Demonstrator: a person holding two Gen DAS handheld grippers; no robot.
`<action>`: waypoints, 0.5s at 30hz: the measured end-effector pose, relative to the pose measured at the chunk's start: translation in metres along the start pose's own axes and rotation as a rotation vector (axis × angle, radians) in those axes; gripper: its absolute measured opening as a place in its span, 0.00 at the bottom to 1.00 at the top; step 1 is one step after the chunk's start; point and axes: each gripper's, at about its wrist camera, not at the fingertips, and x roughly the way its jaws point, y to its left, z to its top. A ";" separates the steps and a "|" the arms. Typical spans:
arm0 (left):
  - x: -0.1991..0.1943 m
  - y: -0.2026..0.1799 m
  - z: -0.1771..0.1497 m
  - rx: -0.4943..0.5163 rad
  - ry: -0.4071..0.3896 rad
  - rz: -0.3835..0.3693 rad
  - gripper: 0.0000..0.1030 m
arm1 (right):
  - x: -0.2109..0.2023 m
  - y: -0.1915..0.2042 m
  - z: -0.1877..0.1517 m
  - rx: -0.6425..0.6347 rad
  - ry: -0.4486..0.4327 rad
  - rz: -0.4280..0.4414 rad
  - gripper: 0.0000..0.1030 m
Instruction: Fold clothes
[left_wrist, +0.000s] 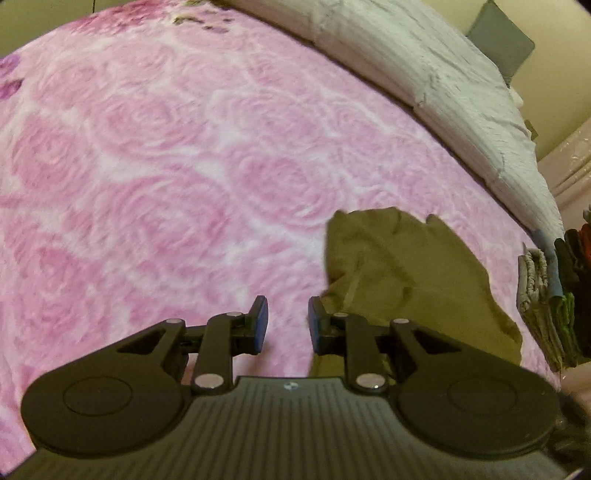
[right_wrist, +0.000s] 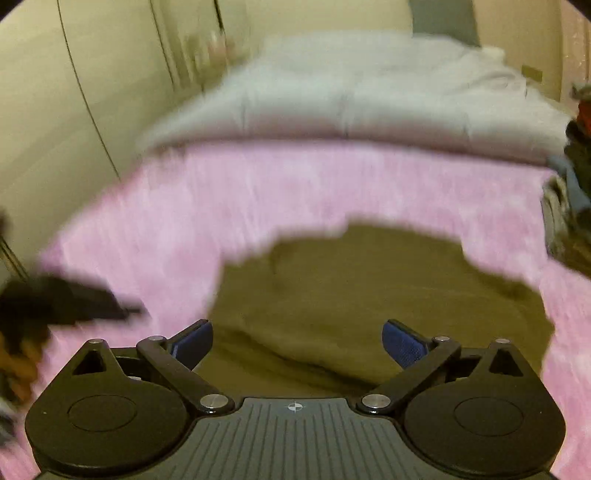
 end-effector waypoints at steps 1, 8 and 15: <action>0.002 0.002 -0.002 -0.007 0.009 -0.007 0.18 | 0.001 -0.011 -0.012 0.003 0.027 -0.028 0.98; 0.021 -0.008 -0.009 -0.013 0.058 -0.085 0.27 | -0.004 -0.099 -0.055 -0.111 0.157 -0.363 0.77; 0.054 -0.049 0.000 0.085 0.082 -0.144 0.27 | 0.003 -0.137 -0.061 -0.211 0.144 -0.424 0.50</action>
